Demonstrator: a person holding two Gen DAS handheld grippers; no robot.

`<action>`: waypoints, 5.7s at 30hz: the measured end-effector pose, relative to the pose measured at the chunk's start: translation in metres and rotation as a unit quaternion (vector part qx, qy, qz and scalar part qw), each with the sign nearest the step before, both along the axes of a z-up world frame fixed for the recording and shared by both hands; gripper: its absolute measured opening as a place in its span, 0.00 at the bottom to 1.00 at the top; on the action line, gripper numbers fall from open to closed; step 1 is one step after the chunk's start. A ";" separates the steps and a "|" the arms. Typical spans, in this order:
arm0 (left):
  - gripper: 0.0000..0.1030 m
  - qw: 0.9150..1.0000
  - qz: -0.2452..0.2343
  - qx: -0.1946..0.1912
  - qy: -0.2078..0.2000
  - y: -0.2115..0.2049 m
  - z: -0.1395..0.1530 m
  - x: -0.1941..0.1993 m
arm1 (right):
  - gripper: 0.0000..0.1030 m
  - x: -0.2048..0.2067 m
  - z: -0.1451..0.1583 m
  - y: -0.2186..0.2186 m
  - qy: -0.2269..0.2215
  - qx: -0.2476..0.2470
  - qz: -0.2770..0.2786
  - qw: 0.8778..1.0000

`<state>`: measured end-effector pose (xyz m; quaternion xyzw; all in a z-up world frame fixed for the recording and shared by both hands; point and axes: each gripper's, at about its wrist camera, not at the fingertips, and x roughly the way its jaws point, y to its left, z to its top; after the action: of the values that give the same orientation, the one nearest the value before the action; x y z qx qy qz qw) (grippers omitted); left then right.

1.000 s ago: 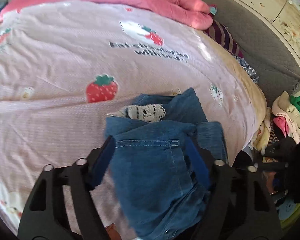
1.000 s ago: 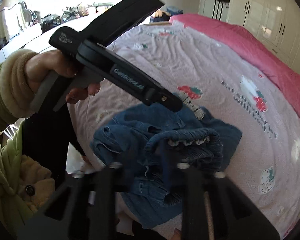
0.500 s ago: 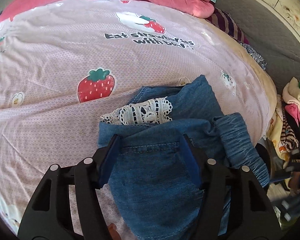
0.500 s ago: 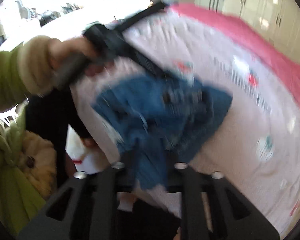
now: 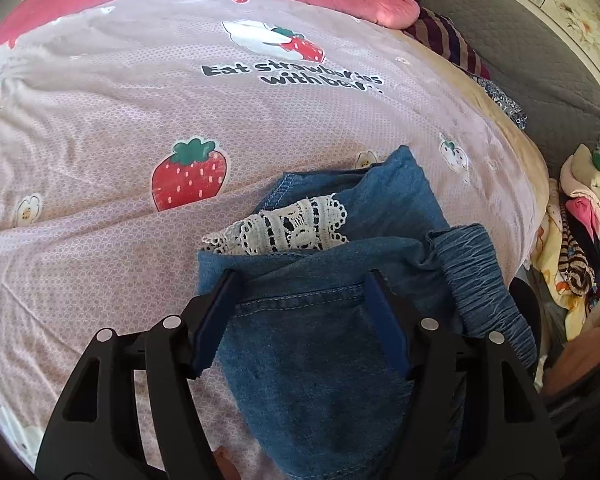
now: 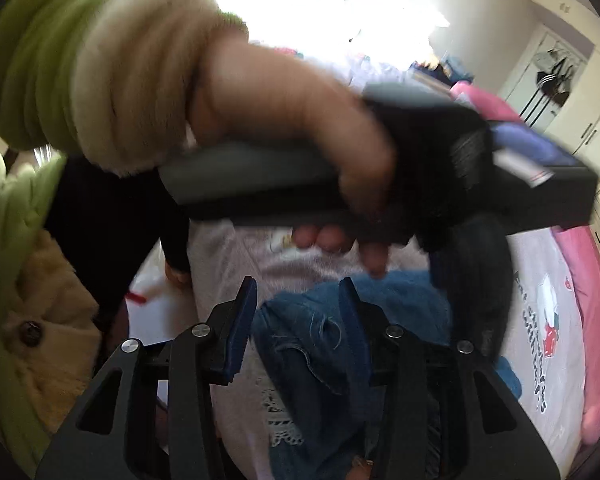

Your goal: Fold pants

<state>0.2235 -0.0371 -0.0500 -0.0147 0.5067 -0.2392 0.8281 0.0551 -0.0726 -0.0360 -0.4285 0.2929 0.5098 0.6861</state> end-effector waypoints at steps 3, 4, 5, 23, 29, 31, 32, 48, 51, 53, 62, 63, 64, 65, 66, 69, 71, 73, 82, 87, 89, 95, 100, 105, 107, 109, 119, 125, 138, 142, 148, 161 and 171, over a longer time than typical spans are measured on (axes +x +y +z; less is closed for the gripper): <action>0.59 1.000 0.000 -0.007 0.003 0.000 -0.003 0.002 | 0.08 -0.011 -0.003 -0.007 0.020 -0.001 0.030 0.999; 0.60 1.000 0.000 -0.009 0.003 0.001 -0.004 0.002 | 0.07 -0.018 -0.004 -0.011 0.013 -0.008 0.037 0.999; 0.60 1.000 0.001 -0.010 0.004 0.001 -0.005 0.002 | 0.07 -0.023 -0.005 -0.016 0.010 -0.012 0.039 0.999; 0.63 1.000 0.006 -0.013 -0.004 0.000 -0.007 0.002 | 0.18 -0.019 -0.007 0.001 -0.039 0.030 -0.003 0.999; 0.63 1.000 0.006 -0.016 -0.006 0.001 -0.007 0.001 | 0.02 -0.025 -0.020 -0.011 0.013 0.041 -0.006 0.999; 0.64 1.000 0.005 -0.013 -0.009 0.000 -0.007 0.000 | 0.02 -0.024 -0.020 -0.016 0.019 0.045 -0.018 0.999; 0.64 1.000 0.006 -0.010 -0.012 0.000 -0.007 -0.001 | 0.02 -0.024 -0.018 -0.019 0.024 0.051 -0.026 0.998; 0.71 0.999 0.017 0.011 -0.049 -0.003 0.012 -0.023 | 0.37 -0.044 0.050 -0.073 0.082 0.182 -0.105 0.974; 0.77 0.998 0.024 0.004 -0.058 0.005 0.020 -0.033 | 0.54 -0.041 0.057 -0.088 0.089 0.223 -0.136 0.961; 0.82 0.997 0.035 0.001 -0.064 0.012 0.025 -0.039 | 0.66 -0.034 0.069 -0.108 0.082 0.254 -0.183 0.946; 0.88 0.995 0.071 0.013 -0.066 0.037 0.016 -0.065 | 0.91 0.054 0.072 -0.176 0.122 0.308 -0.432 0.839; 0.89 0.996 0.070 0.013 -0.062 0.036 0.012 -0.067 | 0.92 0.065 0.069 -0.177 0.134 0.312 -0.439 0.832; 0.90 0.996 0.069 0.012 -0.057 0.033 0.008 -0.069 | 0.92 0.071 0.063 -0.175 0.142 0.310 -0.442 0.830; 0.90 0.996 0.068 0.013 -0.054 0.032 0.004 -0.070 | 0.93 0.079 0.057 -0.174 0.149 0.302 -0.448 0.828; 0.90 0.996 0.068 0.014 -0.050 0.030 0.000 -0.072 | 0.93 0.088 0.049 -0.174 0.156 0.292 -0.459 0.825; 0.90 0.997 0.067 0.015 -0.040 0.024 -0.011 -0.075 | 0.93 0.104 0.023 -0.169 0.179 0.259 -0.486 0.815; 0.90 0.997 0.067 0.016 -0.038 0.022 -0.015 -0.076 | 0.93 0.110 0.011 -0.172 0.197 0.256 -0.489 0.811; 0.90 0.997 0.066 0.016 -0.040 0.019 -0.018 -0.078 | 0.93 0.112 -0.001 -0.176 0.212 0.266 -0.484 0.806; 0.47 0.997 0.046 -0.023 -0.053 0.008 -0.019 -0.081 | 0.47 0.118 -0.018 -0.183 0.274 0.319 -0.462 0.781; 0.27 0.995 0.039 -0.015 -0.089 0.003 -0.002 -0.086 | 0.33 0.099 0.010 -0.167 0.197 0.314 -0.445 0.816; 0.27 0.993 0.041 -0.009 -0.113 0.005 0.011 -0.086 | 0.33 0.095 0.029 -0.158 0.171 0.320 -0.423 0.830; 0.27 0.982 0.078 0.004 -0.171 0.022 0.050 -0.067 | 0.33 0.120 0.070 -0.132 0.121 0.330 -0.396 0.849; 0.27 0.978 0.105 0.017 -0.180 0.040 0.060 -0.038 | 0.33 0.158 0.075 -0.106 0.115 0.325 -0.394 0.852; 0.28 0.979 0.119 0.041 -0.158 0.050 0.043 -0.003 | 0.33 0.199 0.052 -0.090 0.139 0.303 -0.422 0.843; 0.29 0.979 0.127 0.053 -0.149 0.052 0.031 0.005 | 0.33 0.210 0.038 -0.085 0.147 0.286 -0.437 0.840; 0.31 0.980 0.133 0.058 -0.134 0.055 0.019 0.011 | 0.34 0.219 0.023 -0.085 0.158 0.267 -0.457 0.834; 0.56 0.980 0.154 0.048 -0.114 0.063 -0.006 0.009 | 0.56 0.228 -0.009 -0.106 0.200 0.258 -0.498 0.804; 0.63 0.977 0.160 0.065 -0.126 0.060 -0.004 0.004 | 0.62 0.220 -0.005 -0.107 0.186 0.257 -0.502 0.805; 0.72 0.973 0.165 0.064 -0.146 0.065 0.020 -0.020 | 0.72 0.194 0.020 -0.123 0.140 0.275 -0.498 0.810; 0.74 0.972 0.165 0.064 -0.154 0.064 0.027 -0.027 | 0.74 0.188 0.028 -0.126 0.132 0.282 -0.498 0.809; 0.78 0.970 0.167 0.063 -0.167 0.063 0.040 -0.040 | 0.79 0.174 0.046 -0.125 0.110 0.289 -0.490 0.815; 0.91 0.965 0.169 0.065 -0.188 0.063 0.062 -0.076 | 0.94 0.115 0.083 -0.124 0.037 0.303 -0.460 0.834; 0.91 0.963 0.180 0.063 -0.191 0.065 0.071 -0.101 | 0.95 0.077 0.098 -0.127 0.001 0.308 -0.451 0.838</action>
<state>0.1228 0.0275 0.0209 -0.0078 0.3426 -0.0520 0.9380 0.1317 -0.1996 0.0617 -0.0148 0.2823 0.2082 0.9364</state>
